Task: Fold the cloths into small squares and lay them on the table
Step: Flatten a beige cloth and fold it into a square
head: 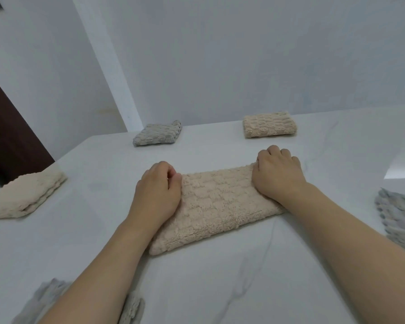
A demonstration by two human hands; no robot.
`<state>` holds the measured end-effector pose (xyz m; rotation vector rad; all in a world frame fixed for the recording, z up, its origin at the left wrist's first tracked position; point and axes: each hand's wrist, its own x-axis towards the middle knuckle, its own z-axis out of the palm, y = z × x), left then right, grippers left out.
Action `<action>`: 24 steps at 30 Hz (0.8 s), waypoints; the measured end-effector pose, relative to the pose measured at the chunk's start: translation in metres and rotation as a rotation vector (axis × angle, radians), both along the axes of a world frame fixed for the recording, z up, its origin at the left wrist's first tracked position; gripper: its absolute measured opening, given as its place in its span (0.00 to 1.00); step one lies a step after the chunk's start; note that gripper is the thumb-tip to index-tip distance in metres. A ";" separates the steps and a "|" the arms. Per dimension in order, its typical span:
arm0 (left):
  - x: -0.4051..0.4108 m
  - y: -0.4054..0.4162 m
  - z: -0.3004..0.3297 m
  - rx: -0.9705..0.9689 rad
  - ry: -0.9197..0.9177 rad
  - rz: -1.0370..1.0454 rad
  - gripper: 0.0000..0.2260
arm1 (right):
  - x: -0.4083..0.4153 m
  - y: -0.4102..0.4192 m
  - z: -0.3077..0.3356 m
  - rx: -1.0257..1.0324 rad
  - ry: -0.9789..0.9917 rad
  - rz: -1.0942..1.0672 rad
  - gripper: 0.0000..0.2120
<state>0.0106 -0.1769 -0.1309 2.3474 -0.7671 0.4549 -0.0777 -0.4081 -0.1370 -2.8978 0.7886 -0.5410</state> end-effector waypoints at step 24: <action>0.005 -0.001 -0.003 0.162 0.084 0.088 0.03 | 0.009 -0.008 0.011 0.139 0.007 -0.031 0.14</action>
